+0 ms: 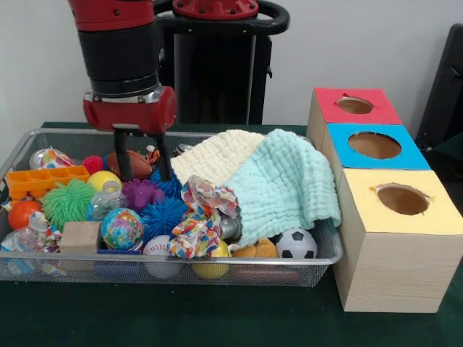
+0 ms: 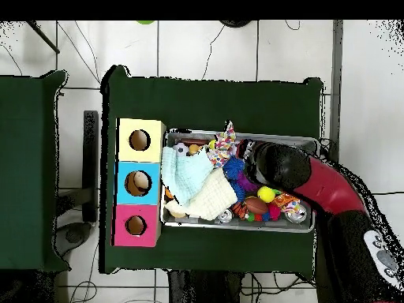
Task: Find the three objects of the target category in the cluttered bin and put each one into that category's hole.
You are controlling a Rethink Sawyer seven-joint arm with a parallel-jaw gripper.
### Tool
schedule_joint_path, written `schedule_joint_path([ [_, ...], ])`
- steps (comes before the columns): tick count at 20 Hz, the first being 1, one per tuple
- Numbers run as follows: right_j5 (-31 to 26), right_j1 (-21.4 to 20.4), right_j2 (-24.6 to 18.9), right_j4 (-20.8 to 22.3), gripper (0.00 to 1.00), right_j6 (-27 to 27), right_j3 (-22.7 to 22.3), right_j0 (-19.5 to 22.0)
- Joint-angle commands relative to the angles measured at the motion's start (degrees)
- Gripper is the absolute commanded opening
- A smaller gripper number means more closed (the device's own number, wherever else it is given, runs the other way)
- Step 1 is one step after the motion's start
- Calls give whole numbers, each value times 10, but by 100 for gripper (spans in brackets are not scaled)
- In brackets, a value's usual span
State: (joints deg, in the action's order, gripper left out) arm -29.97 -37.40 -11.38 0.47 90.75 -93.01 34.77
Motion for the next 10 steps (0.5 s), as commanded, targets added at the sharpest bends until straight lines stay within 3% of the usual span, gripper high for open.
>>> schedule_joint_path([
  [1, 9, 12, -32, 50, 100, -18, 18, 5],
  [4, 29, 33, -25, 68, 100, -24, 53, 9],
  [10, 58, 64, -35, 96, 100, -29, 73, 31],
])
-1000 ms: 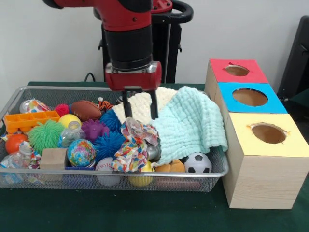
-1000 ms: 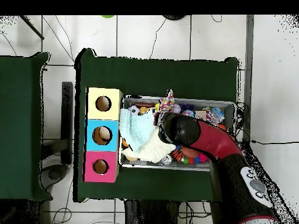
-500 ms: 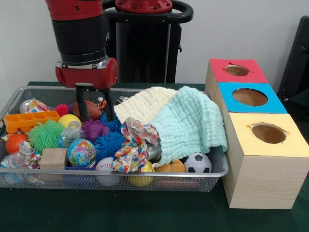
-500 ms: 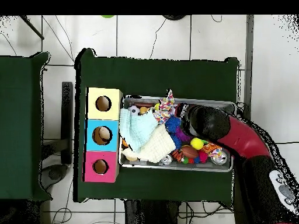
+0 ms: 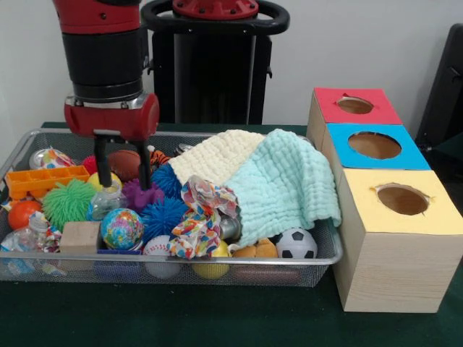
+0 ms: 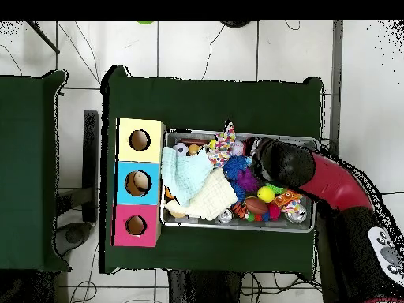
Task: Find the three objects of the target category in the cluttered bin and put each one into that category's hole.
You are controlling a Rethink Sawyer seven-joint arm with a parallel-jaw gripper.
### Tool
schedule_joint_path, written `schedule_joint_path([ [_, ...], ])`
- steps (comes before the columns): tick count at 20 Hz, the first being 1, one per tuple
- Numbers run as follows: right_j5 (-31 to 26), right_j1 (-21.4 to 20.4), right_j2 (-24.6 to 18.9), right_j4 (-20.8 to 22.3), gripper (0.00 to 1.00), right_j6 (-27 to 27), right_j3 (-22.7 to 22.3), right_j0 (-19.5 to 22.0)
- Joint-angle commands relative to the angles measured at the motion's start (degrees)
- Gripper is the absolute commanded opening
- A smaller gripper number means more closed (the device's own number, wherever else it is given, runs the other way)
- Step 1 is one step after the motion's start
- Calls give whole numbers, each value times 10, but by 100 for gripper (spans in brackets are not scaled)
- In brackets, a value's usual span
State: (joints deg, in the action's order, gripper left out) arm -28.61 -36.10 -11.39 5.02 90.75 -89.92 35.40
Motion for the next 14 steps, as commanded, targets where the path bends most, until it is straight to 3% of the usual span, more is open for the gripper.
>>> schedule_joint_path([
  [1, 47, 56, -37, 54, 100, -29, 45, 26],
  [9, 19, 93, -34, 72, 100, -26, 77, 26],
  [14, -14, 97, -30, 75, 100, -19, 72, 21],
])
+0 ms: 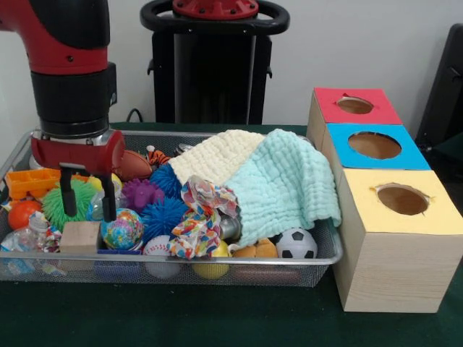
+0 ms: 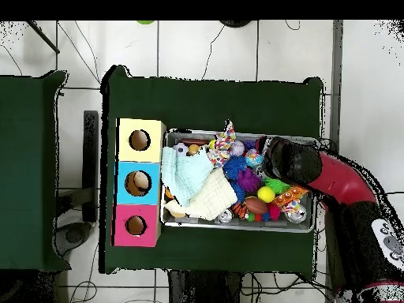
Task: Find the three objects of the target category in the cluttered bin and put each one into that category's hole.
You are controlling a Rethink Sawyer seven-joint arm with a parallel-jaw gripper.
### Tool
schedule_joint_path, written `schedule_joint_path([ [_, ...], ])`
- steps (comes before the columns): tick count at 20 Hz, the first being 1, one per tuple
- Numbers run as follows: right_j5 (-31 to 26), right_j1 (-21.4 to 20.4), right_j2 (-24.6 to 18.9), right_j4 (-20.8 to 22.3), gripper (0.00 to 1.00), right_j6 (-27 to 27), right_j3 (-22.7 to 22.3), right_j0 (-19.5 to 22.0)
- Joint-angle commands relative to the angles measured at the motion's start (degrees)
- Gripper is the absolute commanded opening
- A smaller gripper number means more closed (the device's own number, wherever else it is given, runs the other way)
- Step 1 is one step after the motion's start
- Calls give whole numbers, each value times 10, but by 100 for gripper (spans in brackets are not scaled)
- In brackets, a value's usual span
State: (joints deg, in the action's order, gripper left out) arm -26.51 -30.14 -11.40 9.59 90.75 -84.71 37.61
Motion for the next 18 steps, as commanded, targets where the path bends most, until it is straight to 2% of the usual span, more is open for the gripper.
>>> schedule_joint_path([
  [1, -35, 39, -30, 30, 100, -18, 16, 0],
  [9, -45, 15, -28, 26, 100, -4, -21, -7],
  [18, -72, 11, -22, 28, 100, -10, -19, -13],
])
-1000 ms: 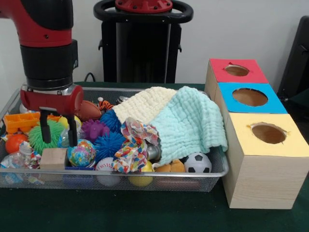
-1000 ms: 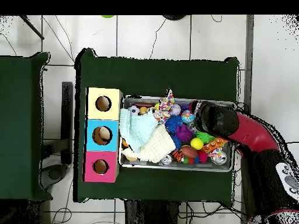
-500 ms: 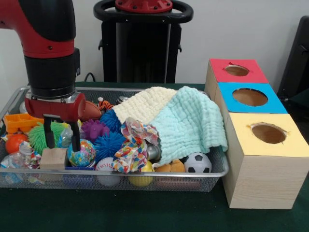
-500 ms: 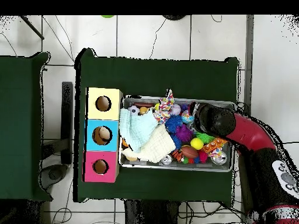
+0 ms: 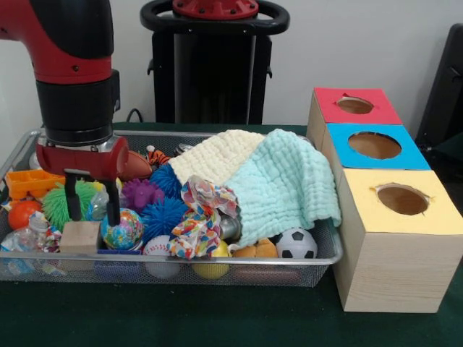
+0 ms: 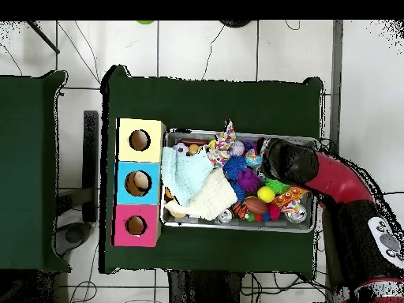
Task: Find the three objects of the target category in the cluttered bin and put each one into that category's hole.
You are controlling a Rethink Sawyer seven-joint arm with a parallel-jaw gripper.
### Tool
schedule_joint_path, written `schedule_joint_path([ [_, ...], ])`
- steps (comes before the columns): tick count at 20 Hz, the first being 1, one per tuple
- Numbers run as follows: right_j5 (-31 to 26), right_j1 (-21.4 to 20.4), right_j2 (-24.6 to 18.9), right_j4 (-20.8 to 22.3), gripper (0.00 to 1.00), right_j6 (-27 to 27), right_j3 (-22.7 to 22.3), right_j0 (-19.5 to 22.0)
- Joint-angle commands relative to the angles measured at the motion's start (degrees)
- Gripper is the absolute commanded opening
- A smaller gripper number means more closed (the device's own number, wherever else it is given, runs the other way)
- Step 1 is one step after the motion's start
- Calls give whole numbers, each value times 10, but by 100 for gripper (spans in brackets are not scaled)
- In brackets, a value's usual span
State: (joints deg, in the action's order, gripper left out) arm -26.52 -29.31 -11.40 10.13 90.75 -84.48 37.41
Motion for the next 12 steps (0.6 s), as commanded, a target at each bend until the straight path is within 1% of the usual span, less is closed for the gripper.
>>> schedule_joint_path([
  [1, -74, 2, -22, 22, 100, -11, -23, -10],
  [6, -91, -6, -16, 18, 100, -5, -39, -11],
  [12, -103, -8, -12, 21, 100, -7, -44, -11],
])
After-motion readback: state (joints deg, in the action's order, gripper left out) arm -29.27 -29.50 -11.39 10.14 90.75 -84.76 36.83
